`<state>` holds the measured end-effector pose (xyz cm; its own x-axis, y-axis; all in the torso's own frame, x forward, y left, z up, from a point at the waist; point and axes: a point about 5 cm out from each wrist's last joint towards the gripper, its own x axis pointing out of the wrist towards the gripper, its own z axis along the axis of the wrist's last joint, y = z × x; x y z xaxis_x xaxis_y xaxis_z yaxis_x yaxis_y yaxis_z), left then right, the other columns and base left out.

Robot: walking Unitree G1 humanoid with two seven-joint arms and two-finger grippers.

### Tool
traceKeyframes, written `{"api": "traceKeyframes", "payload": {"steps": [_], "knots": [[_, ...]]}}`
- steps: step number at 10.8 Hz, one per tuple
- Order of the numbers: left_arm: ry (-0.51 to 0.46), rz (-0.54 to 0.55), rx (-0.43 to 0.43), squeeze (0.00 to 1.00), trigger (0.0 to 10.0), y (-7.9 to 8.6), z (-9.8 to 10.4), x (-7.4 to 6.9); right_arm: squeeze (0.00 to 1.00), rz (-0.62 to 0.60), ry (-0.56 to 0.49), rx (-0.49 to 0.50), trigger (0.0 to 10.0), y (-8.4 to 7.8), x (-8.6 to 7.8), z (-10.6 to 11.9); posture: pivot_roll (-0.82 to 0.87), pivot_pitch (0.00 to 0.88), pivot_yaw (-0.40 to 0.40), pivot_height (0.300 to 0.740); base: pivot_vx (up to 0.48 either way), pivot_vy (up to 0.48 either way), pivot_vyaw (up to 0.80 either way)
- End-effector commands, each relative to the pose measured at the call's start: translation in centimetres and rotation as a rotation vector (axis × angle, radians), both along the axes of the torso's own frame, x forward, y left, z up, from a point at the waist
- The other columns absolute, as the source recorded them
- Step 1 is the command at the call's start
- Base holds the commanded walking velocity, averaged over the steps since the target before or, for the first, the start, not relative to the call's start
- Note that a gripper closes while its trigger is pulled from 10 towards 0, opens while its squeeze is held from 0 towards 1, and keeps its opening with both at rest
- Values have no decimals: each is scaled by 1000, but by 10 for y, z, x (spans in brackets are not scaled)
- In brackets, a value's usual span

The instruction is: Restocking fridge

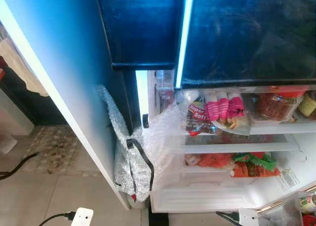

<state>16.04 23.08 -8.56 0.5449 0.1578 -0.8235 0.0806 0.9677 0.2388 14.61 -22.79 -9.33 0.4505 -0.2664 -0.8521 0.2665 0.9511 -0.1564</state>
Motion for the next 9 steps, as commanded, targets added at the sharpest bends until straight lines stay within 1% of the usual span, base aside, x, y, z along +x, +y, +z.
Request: {"api": "traceKeyframes", "payload": {"steps": [1,7,9], "knots": [[23,11,-4,0,10000,1,-3,-7,0,-6,18,4,10000,-1,-6,-2,-10,66,25,740,0,0,0],[22,8,-7,0,10000,2,-3,-7,0,-5,17,7,10000,-1,-6,-2,-11,68,29,740,0,0,0],[22,10,-6,0,10000,2,-3,-7,0,-6,21,7,10000,-1,-7,-3,-9,72,29,740,-244,0,0]]}}
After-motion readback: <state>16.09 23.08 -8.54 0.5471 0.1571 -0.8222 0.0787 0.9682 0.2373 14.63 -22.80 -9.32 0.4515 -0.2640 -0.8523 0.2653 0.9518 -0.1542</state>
